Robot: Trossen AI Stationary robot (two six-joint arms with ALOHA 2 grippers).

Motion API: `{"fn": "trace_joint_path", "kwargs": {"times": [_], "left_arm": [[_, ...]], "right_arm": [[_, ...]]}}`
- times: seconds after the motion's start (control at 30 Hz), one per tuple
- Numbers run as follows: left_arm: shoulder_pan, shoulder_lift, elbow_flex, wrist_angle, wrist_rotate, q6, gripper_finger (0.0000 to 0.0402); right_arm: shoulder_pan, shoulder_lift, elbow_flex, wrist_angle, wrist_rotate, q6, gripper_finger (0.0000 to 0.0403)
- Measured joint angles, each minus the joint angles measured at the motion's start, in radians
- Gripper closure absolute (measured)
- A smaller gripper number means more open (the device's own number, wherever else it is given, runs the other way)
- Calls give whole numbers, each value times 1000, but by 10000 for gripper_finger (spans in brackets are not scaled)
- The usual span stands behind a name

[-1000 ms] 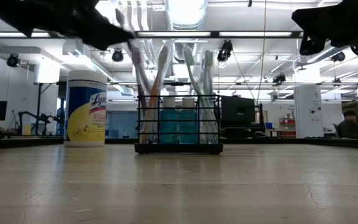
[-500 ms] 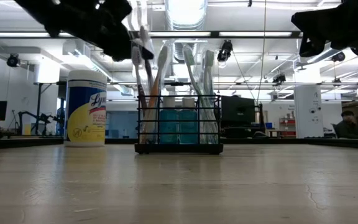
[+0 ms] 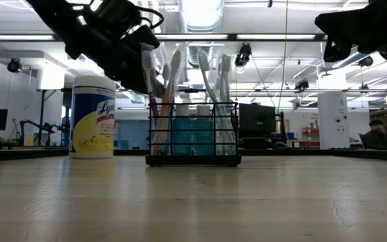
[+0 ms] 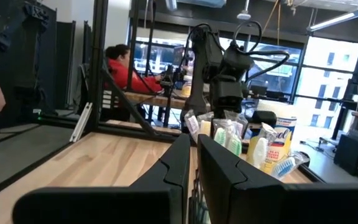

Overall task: Pick & Place toothbrushing station
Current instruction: Put the purple toothbrush into the wire organizer, then return to Home Position

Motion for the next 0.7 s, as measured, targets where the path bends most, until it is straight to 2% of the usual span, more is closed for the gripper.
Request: {"fn": "trace_joint_path", "kwargs": {"times": [0.13, 0.27, 0.5, 0.7], "left_arm": [[0, 29, -4, 42, 3, 13, 376], [0, 38, -4, 39, 3, 14, 362], [0, -4, -9, 0, -2, 5, 318], [1, -75, -8, -77, -2, 13, 263]], "right_arm": [[0, 0, 0, -4, -1, 8, 374], [0, 0, 0, -7, -1, 11, 374], [0, 0, 0, -10, -1, 11, 374], [0, 0, 0, -14, -1, 18, 374]]}}
